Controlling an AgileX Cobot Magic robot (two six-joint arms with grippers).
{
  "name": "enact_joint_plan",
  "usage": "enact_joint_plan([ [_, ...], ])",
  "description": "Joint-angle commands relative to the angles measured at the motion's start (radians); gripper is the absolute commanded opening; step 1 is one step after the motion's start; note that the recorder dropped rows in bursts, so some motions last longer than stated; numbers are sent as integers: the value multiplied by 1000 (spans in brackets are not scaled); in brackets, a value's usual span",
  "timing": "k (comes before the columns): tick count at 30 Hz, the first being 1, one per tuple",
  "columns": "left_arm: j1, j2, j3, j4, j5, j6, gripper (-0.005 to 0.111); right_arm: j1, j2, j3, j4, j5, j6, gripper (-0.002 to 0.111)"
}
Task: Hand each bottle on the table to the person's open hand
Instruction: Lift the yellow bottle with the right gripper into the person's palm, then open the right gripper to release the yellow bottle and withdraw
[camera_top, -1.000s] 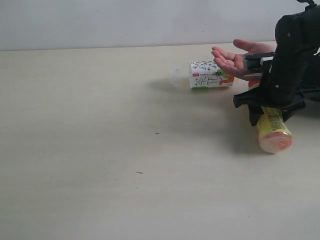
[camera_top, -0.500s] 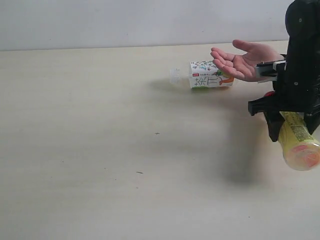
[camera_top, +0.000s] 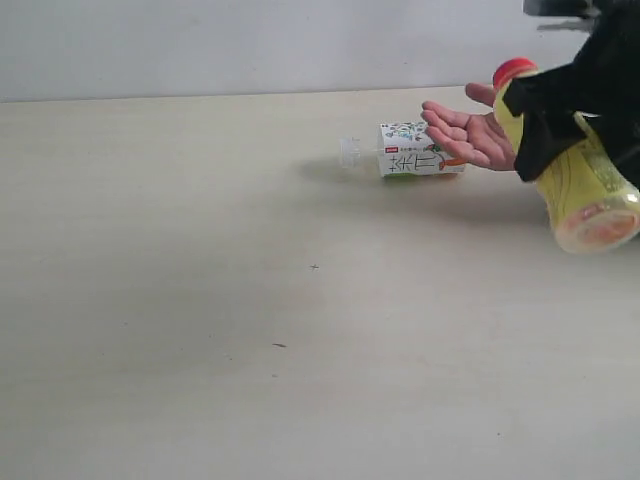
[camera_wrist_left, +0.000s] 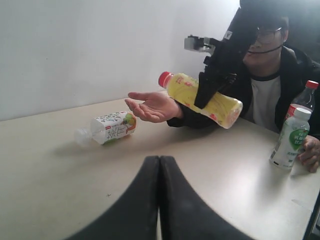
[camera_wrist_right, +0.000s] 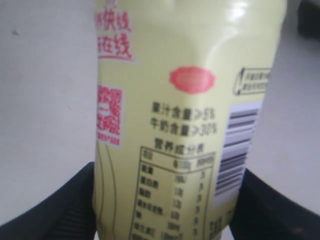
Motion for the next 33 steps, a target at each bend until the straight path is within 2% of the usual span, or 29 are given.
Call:
enact_joint_plan([
  [1,-5,-5,4,9,-6,-5,0,1,56,-160,-59,-3,43,0],
  [6,-5,-5,4,9,-6,-5,0,1,273,-409,-84,-3,64,0],
  [9,-5,-5,4,9,-6,-5,0,1,386,-484,-82,-3,64,0],
  [16,-5,-5,4,9,-6,-5,0,1,493,-489,-86,-3,64,0],
  [27,-5,-5,4,9,-6,-5,0,1,493,-489,-86,-3,64,0],
  [29,-5,-5,4,9,-6,-5,0,1,493,-489,-86,-3,64,3],
  [33,-5,-5,4,9,-6,-5,0,1,493,-489,-86,-3,64,18],
])
